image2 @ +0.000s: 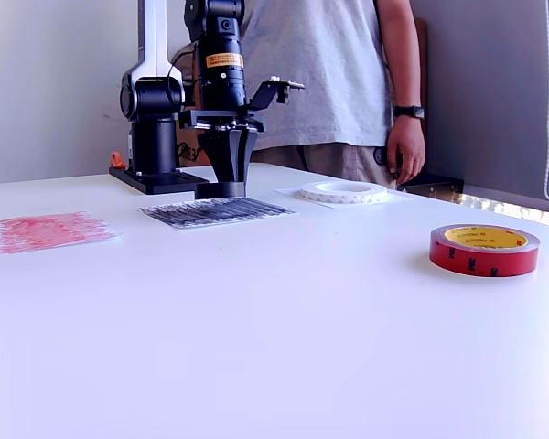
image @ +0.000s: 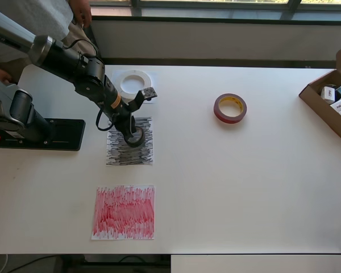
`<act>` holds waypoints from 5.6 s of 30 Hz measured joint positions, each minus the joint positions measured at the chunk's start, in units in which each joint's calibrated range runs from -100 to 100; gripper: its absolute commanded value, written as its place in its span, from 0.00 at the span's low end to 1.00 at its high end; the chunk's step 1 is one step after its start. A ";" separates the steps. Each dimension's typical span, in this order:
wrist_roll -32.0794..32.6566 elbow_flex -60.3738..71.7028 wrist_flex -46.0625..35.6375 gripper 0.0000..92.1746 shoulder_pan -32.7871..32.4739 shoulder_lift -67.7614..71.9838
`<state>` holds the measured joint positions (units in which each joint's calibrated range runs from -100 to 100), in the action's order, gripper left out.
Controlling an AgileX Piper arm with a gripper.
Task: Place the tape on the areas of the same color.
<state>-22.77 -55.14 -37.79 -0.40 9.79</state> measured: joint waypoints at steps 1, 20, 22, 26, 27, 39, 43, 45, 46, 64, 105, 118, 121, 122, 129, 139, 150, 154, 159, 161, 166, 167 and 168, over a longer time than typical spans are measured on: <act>0.00 0.00 0.00 0.00 -0.09 0.00; -0.50 -0.41 -0.14 0.28 -0.02 0.00; -1.51 -1.06 -0.27 0.31 0.05 0.00; -2.57 -1.18 -0.27 0.39 0.05 0.00; -2.57 -1.18 -0.27 0.40 0.05 0.00; -2.59 -0.04 0.54 0.42 -1.07 -1.54; -2.59 -0.04 3.21 0.42 -2.84 -4.58; -1.89 -0.04 3.53 0.42 -3.71 -6.92; -1.52 0.07 3.53 0.42 -3.94 -8.05; 11.10 27.61 -18.32 0.42 -4.16 -3.37; 23.27 102.48 -30.63 0.41 -4.20 55.07; 33.16 101.61 -37.09 0.41 -5.22 57.83; 34.91 101.61 -38.40 0.41 -5.64 58.10; 35.58 101.61 -38.40 0.41 -5.75 57.96; 40.48 101.61 -41.55 0.41 -4.85 57.95; 43.29 101.61 -44.10 0.41 -5.06 57.95; 44.01 101.49 -44.23 0.42 -2.67 61.73; 44.01 101.49 -44.23 0.42 -2.39 61.61; 44.01 101.49 -44.23 0.42 -2.48 61.61; 43.65 101.49 -44.23 0.46 -2.48 61.61; 43.32 101.49 -44.23 0.54 -2.48 61.61; 43.32 101.49 -44.23 0.54 -2.48 61.61; 43.32 101.49 -44.23 0.54 -2.48 61.61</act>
<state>20.55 46.35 -82.02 -2.88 71.39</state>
